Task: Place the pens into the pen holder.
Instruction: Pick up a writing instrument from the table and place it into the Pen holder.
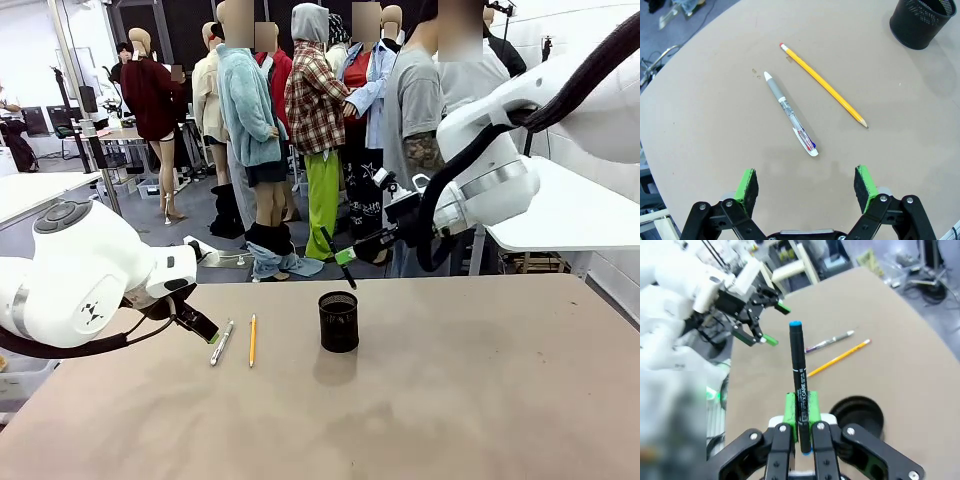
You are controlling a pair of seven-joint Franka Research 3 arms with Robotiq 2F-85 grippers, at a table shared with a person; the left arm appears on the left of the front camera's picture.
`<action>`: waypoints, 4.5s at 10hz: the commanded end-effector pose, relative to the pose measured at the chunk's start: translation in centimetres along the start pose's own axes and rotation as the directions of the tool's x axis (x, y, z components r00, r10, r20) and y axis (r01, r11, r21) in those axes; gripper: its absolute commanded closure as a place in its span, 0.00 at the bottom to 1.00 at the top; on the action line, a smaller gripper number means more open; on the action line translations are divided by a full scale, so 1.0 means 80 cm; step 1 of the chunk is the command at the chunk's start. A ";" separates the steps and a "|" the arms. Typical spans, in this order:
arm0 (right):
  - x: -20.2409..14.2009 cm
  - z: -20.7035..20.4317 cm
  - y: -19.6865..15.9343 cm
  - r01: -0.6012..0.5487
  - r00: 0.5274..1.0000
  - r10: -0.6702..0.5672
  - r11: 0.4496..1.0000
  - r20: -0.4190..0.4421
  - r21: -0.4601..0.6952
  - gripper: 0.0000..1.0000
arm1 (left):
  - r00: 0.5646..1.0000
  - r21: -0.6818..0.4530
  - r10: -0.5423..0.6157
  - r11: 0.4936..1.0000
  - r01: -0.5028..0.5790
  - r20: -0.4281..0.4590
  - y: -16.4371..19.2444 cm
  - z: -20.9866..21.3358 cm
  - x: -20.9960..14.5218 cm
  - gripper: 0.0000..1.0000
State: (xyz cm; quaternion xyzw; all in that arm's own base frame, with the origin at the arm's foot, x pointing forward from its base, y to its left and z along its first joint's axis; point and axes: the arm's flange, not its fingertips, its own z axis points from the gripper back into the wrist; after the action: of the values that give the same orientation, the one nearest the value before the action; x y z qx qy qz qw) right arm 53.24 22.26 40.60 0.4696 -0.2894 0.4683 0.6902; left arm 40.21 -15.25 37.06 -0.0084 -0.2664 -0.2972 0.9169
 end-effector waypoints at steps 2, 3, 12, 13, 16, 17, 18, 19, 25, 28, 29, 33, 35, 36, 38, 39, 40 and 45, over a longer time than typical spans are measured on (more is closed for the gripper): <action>-0.007 -0.028 -0.029 -0.021 0.995 0.015 0.998 0.100 0.051 1.00 | 1.000 0.000 0.004 1.000 -0.004 0.002 0.002 0.001 0.000 0.00; -0.012 -0.034 -0.036 -0.032 0.994 0.028 0.999 0.110 0.038 1.00 | 1.000 0.000 0.004 1.000 -0.004 0.002 0.002 0.001 0.000 0.00; -0.051 -0.075 -0.069 -0.195 0.981 0.194 0.976 0.020 0.099 1.00 | 1.000 0.000 0.004 1.000 -0.004 0.002 0.002 0.001 0.000 0.00; -0.053 -0.073 -0.070 -0.214 0.977 0.213 0.973 0.020 0.092 1.00 | 1.000 0.000 0.004 1.000 -0.004 0.002 0.002 0.001 0.000 0.00; -0.058 -0.073 -0.070 -0.238 0.971 0.240 0.968 -0.013 0.078 0.93 | 1.000 0.000 0.004 1.000 -0.004 0.002 0.002 0.001 0.000 0.00; -0.062 -0.073 -0.071 -0.258 0.965 0.260 0.965 -0.025 0.055 0.87 | 1.000 0.000 0.004 1.000 -0.004 0.002 0.002 0.001 0.000 0.00; -0.066 -0.074 -0.073 -0.250 0.968 0.251 0.967 -0.024 0.044 0.76 | 1.000 0.000 0.004 1.000 -0.004 0.002 0.002 0.001 0.000 0.00; -0.065 -0.073 -0.072 -0.249 0.968 0.250 0.968 -0.023 0.043 0.57 | 1.000 0.000 0.004 1.000 -0.004 0.002 0.002 0.001 0.000 0.00; -0.027 0.046 -0.022 -0.236 0.972 0.229 0.953 -0.060 -0.189 0.46 | 1.000 0.000 0.004 1.000 -0.004 0.002 0.002 0.001 0.000 0.00; -0.001 0.126 0.016 -0.165 0.975 0.081 0.890 -0.208 -0.426 0.46 | 1.000 0.000 0.004 1.000 -0.004 0.002 0.002 0.001 0.000 0.00; 0.007 0.148 0.028 -0.117 0.973 0.002 0.865 -0.230 -0.488 0.46 | 1.000 0.000 0.004 1.000 -0.004 0.002 0.002 0.001 0.000 0.00; 0.036 0.193 0.050 -0.045 0.835 -0.388 0.659 -0.391 -0.751 0.38 | 1.000 0.000 0.004 1.000 -0.004 0.002 0.002 0.001 0.000 0.00; 0.026 0.203 0.048 -0.005 0.721 -0.576 0.552 -0.386 -0.834 0.00 | 1.000 0.000 0.004 1.000 -0.004 0.002 0.002 0.001 0.000 0.00; 0.015 0.211 0.044 0.014 0.682 -0.639 0.498 -0.355 -0.867 0.00 | 1.000 0.000 0.004 1.000 -0.004 0.002 0.002 0.001 0.000 0.00; -0.009 0.233 0.041 0.018 0.610 -0.726 0.413 -0.317 -0.910 0.00 | 1.000 0.000 0.004 1.000 -0.004 0.002 0.002 0.001 0.000 0.00; -0.020 0.249 0.041 0.035 0.612 -0.737 0.389 -0.288 -0.921 0.00 | 1.000 0.000 0.004 1.000 -0.004 0.002 0.002 0.001 0.000 0.00; -0.039 0.265 0.036 0.063 0.598 -0.761 0.360 -0.254 -0.931 0.00 | 1.000 0.000 0.004 1.000 -0.004 0.002 0.002 0.001 0.000 0.00; -0.030 0.260 0.044 0.033 0.601 -0.743 0.391 -0.295 -0.920 0.00 | 0.973 0.112 0.115 0.989 -0.094 -0.199 -0.011 -0.049 0.105 0.00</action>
State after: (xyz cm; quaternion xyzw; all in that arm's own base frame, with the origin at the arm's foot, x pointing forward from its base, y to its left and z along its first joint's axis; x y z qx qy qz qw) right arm 49.93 2.87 47.92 -0.0758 -0.0728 0.2043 0.9732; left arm 45.41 -17.46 38.11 0.0343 -0.2191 -0.2502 0.9424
